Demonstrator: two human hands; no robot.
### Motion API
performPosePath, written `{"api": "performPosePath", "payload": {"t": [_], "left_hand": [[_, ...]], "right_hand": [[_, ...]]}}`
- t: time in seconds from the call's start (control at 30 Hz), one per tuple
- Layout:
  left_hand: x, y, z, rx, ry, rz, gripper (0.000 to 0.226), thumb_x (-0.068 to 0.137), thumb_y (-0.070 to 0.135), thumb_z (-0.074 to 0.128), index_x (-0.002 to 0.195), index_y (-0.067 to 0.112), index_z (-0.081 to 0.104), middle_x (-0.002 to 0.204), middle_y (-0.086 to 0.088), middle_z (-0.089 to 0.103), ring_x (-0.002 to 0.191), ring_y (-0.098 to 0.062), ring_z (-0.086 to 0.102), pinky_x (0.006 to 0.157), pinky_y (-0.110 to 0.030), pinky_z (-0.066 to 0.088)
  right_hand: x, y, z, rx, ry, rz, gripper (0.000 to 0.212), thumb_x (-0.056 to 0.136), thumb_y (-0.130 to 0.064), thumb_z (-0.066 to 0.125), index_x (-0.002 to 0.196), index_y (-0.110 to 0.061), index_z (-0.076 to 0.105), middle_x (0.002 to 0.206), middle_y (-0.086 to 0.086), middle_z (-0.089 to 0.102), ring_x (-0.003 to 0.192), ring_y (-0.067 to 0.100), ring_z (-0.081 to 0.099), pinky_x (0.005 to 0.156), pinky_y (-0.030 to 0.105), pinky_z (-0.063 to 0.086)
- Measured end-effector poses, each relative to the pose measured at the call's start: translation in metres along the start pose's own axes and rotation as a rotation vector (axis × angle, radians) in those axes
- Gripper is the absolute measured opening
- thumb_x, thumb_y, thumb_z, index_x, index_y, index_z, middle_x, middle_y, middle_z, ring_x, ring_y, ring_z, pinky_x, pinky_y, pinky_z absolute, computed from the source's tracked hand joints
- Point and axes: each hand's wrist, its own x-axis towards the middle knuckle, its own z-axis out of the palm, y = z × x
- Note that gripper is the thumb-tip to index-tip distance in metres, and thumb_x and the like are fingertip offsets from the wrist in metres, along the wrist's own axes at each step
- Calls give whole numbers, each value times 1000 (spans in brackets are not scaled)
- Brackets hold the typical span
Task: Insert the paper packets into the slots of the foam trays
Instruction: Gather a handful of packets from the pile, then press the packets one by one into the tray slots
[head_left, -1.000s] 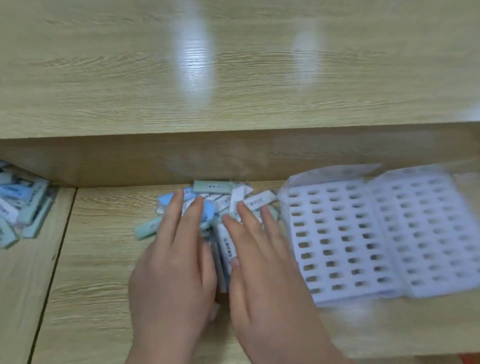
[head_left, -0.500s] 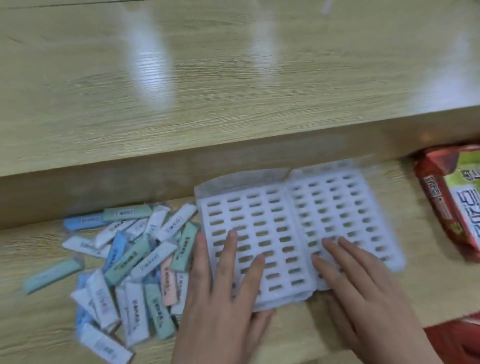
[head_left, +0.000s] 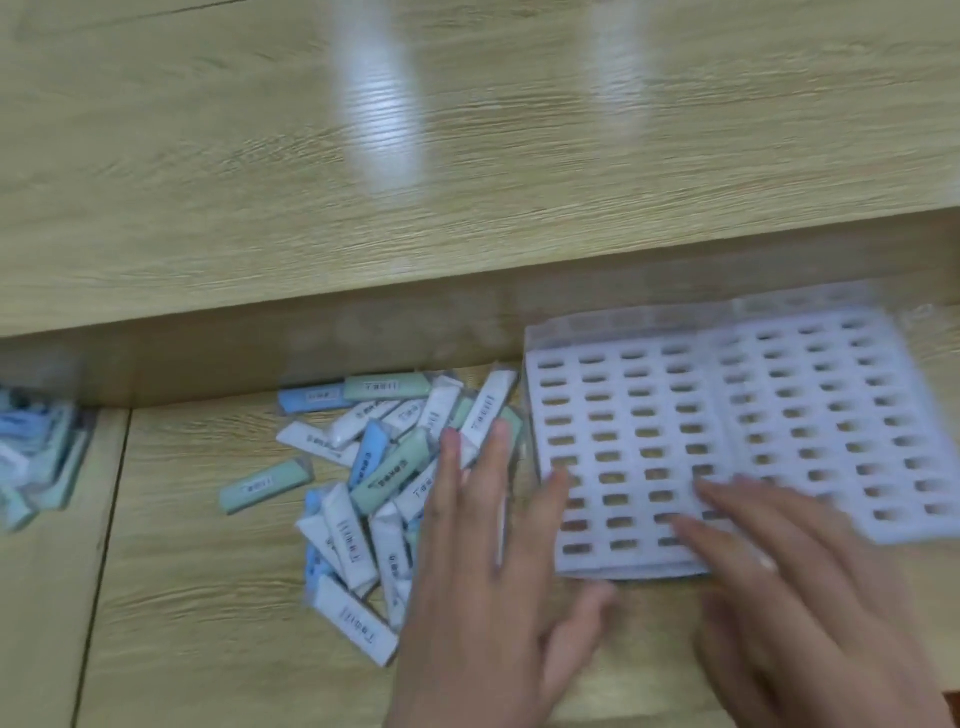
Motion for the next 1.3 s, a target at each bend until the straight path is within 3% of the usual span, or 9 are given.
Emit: {"api": "performPosePath", "payload": {"t": [0.1,0.27,0.43,0.57,0.8,0.9,1.03,1.17,1.3], "left_hand": [[-20,-37,-21,14,156,-149,45,95,40,56,130,12,57,149,-17,44,138,-37,42,116,-37,30],[-56,-85,-40,157,190,-301,44,85,35,62,114,3,71,123,-21,60,98,-38,58,90,-43,43],[-82,-83,-51,-7,15,-764,67,69,61,63,116,13,69,101,-11,61,96,-37,60,81,-44,48],[-77,-76,-47,-96,-36,-932,63,67,48,81,123,25,63,98,2,58,100,-27,57,76,-36,42],[-56,-64,-46,-273,83,-1021,37,70,35,75,101,36,54,94,18,53,95,-16,57,77,-37,47],[-53,-64,-45,-379,114,-1060,32,72,28,76,93,36,53,80,15,64,77,-2,62,64,-29,44],[-53,-69,-52,-628,197,-1107,30,74,5,78,85,26,60,72,0,69,50,-2,57,58,-23,48],[-32,-55,-69,-754,343,-942,20,58,34,74,77,40,69,64,1,69,48,-1,57,51,-10,44],[13,-22,-67,-882,291,-724,8,75,32,69,81,36,72,69,8,71,57,-1,62,54,-8,47]], "right_hand": [[20,-51,25,72,-80,-103,33,81,-16,63,112,-18,75,119,0,70,99,22,69,84,38,56],[22,-109,60,121,-262,-7,47,73,-43,74,114,-21,71,102,0,70,80,18,70,54,26,57],[1,-124,80,49,-266,122,41,84,-46,55,103,-17,77,91,1,70,70,19,68,52,23,54],[0,-132,93,7,-208,169,37,87,-41,57,112,-18,72,97,0,67,75,20,66,60,28,55],[13,-140,95,100,-214,305,53,74,-31,79,125,-23,64,98,-8,63,79,13,66,55,21,50],[13,-141,90,210,-274,385,50,78,-32,78,125,-36,61,101,-20,61,82,4,63,57,18,49],[10,-133,74,552,-213,603,47,79,-37,67,121,-54,55,104,-28,65,81,-1,66,62,20,54],[18,-104,40,897,-42,765,33,73,-35,71,105,-44,66,89,-9,75,69,13,74,56,32,58],[44,-62,8,997,67,729,35,74,-62,72,93,-33,67,95,-1,76,85,15,75,68,30,60]]}}
